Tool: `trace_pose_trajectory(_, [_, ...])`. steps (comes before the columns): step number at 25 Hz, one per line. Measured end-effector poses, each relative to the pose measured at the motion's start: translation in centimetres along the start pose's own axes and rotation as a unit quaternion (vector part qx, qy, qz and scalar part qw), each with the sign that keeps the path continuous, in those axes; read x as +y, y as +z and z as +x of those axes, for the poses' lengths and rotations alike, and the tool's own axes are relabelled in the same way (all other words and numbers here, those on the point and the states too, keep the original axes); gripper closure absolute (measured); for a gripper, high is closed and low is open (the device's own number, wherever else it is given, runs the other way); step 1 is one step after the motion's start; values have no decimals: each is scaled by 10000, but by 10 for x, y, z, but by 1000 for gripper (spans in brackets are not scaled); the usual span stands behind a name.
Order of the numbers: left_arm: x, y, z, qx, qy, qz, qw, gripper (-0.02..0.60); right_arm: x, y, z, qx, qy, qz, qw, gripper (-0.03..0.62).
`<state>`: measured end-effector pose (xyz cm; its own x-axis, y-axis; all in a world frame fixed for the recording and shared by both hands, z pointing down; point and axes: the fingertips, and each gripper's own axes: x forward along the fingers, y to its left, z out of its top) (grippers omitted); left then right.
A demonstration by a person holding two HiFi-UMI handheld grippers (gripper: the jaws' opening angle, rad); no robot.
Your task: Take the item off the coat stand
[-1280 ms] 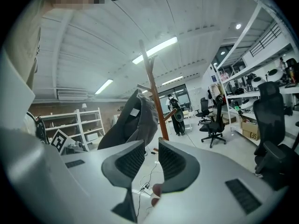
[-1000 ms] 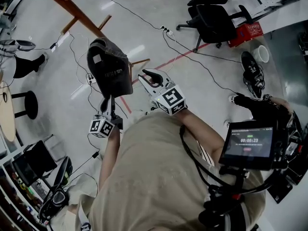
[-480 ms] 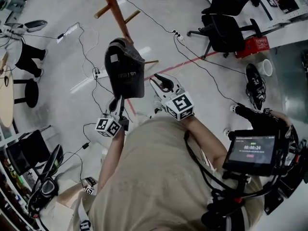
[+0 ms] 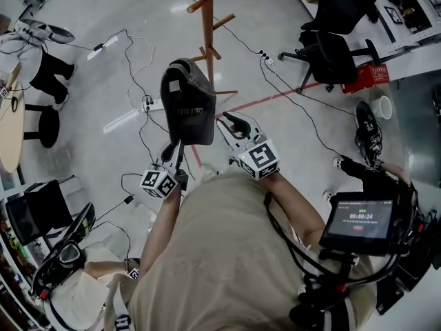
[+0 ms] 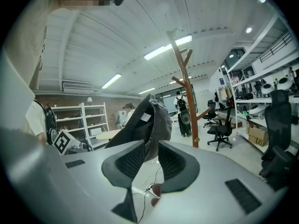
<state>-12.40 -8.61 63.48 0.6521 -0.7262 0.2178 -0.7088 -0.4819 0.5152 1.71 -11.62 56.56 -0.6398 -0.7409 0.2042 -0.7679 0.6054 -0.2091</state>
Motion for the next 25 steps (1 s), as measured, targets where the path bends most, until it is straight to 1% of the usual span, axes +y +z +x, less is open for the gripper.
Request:
trace_pose_trajectory(2, [5,2,-12,-9,-81,16,10000,548,15,-1,4,1,-21,-50,10000,499])
trace_pose_trajectory(6, [48,2,-87,-118,-285,-8,9995,548,97,-15,28,-30,-170,-231,9996,499])
trace_pose_trajectory(8, [56,-1,-105,-155,-342,-13,9993,548,115,-19,30,-76,-241,-273,9993,500])
trace_pose_trajectory(11, [58,-6,-112,-177,-396,-20,9991,548,124,-22,27,-140,-320,-295,9990,503])
trace_pose_trajectory(14, [46,-14,-124,-141,-419,11,9990,548,133,-23,9,-172,-336,-321,9988,505])
trace_pose_trajectory(16, [39,-16,-129,-129,-448,39,9989,548,133,-23,-2,-201,-384,-322,9985,505])
trace_pose_trajectory(20, [44,-23,-125,-72,-497,111,9987,548,125,-29,-5,-296,-505,-287,9979,505])
trace_pose_trajectory(25, [44,-23,-130,-14,-511,195,9985,548,132,-29,-9,-306,-517,-301,9977,505])
